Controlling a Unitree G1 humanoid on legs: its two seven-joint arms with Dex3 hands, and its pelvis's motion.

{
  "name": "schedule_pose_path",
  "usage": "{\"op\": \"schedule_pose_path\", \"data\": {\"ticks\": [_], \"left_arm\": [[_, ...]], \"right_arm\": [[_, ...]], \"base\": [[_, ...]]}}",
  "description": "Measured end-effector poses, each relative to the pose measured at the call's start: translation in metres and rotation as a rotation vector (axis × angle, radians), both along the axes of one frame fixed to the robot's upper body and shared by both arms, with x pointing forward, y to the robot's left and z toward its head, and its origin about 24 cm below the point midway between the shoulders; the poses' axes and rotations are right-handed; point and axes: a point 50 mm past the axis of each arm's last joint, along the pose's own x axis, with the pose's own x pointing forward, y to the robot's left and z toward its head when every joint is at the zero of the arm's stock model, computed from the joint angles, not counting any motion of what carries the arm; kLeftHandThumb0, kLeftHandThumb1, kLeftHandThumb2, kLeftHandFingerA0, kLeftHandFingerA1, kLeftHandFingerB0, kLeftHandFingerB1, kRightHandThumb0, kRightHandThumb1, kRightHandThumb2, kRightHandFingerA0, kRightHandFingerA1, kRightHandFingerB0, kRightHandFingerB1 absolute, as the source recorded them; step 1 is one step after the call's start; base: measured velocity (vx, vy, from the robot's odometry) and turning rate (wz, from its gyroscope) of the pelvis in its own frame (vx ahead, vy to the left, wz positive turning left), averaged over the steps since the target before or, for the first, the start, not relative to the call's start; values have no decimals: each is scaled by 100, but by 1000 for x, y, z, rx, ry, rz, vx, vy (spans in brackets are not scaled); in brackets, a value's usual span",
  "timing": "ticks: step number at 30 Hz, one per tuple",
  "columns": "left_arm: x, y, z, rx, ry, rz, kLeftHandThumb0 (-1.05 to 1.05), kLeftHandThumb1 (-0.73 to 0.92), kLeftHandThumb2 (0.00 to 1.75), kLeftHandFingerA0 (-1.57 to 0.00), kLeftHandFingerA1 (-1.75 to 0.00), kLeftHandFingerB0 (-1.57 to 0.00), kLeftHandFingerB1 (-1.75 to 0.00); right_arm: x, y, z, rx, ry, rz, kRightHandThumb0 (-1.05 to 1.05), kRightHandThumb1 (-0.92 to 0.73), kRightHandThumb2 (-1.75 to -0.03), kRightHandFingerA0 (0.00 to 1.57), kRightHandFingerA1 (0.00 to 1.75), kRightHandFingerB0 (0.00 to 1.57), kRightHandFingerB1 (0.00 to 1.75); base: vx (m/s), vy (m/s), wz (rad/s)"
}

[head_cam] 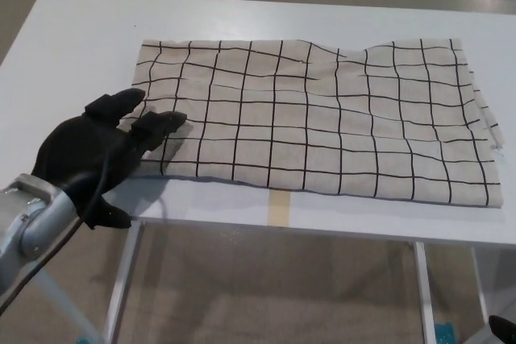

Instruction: Use the left hand to fold a white towel with checkered patterns in half.

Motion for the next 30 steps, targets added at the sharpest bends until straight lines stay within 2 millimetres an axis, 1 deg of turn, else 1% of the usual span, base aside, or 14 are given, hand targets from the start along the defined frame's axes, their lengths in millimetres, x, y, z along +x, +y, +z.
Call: {"op": "schedule_pose_path", "data": {"ticks": [3, 4, 5, 7, 9, 10, 13, 16, 23, 25, 26, 28, 29, 30], "left_arm": [[-3, -2, 15, -22, -43, -26, -54, 36, 73, 0, -14, 0, -24], [-3, -2, 16, -23, -45, -27, -54, 36, 73, 0, -14, 0, -24], [-8, -3, 29, -39, -82, -56, -54, 36, 74, 0, -14, 0, -24], [-15, -4, 37, -52, -95, -83, -54, 36, 74, 0, -15, 0, -25], [-19, -4, 39, -56, -97, -96, -54, 36, 74, 0, -16, 0, -25], [-31, -6, 41, -65, -93, -125, -54, 36, 74, 0, -16, 0, -25], [-47, -7, 42, -70, -67, -166, -54, 36, 74, 0, -16, 0, -25], [-56, -7, 45, -72, -40, -191, -54, 35, 74, 0, -16, 0, -25], [-58, -9, 47, -76, 1, -206, -54, 36, 74, 0, -17, -1, -25], [-53, -8, 46, -81, 11, -190, -54, 36, 74, 0, -17, -1, -25], [-52, -7, 46, -82, 12, -187, -56, 36, 73, -4, -14, -4, -24], [-48, -6, 45, -84, 16, -172, -56, 36, 73, -4, -14, -4, -24], [-45, -4, 44, -86, 19, -161, -62, 38, 69, -11, -10, -11, -26], [-42, -3, 44, -87, 20, -151, -60, 37, 68, -10, -18, -10, -34]], "right_arm": [[0, 0, 0, 0, -2, 0, -40, -67, -60, 44, 41, 42, 37], [0, 0, 0, 0, -2, 0, -40, -67, -60, 44, 41, 42, 37], [1, 0, 1, 0, -5, 1, -40, -67, -60, 44, 41, 42, 37], [2, 0, 1, -1, -6, 0, -40, -67, -60, 44, 41, 42, 37], [2, 0, 1, -1, -7, 0, -40, -67, -60, 44, 41, 42, 37], [2, -1, 1, 0, -6, -1, -40, -67, -60, 44, 41, 42, 37], [1, -1, 0, 3, -2, -5, -40, -67, -60, 44, 41, 42, 37], [0, -1, -1, 4, 3, -7, -40, -67, -60, 45, 41, 43, 37], [-5, -1, -3, 0, 20, -9, -40, -67, -60, 45, 41, 42, 37], [-7, -1, -4, 0, 25, -12, -40, -67, -60, 45, 41, 42, 37], [-7, -1, -4, 0, 25, -13, -39, -67, -60, 45, 41, 42, 37], [-8, -1, -4, 0, 26, -13, -39, -67, -60, 45, 41, 42, 37], [-7, -1, -4, 0, 26, -14, -40, -67, -60, 45, 41, 42, 37], [-7, -1, -4, -1, 25, -14, -40, -67, -60, 45, 41, 42, 37]], "base": [[0, 0, 0], [0, 0, 0], [0, 0, 0], [0, 0, 0], [0, 0, 0], [0, 0, 0], [0, 0, 0], [0, 0, 0], [0, 0, 0], [0, 0, 0], [0, 0, 0], [0, 0, 0], [0, 0, 0], [0, 0, 0]]}}
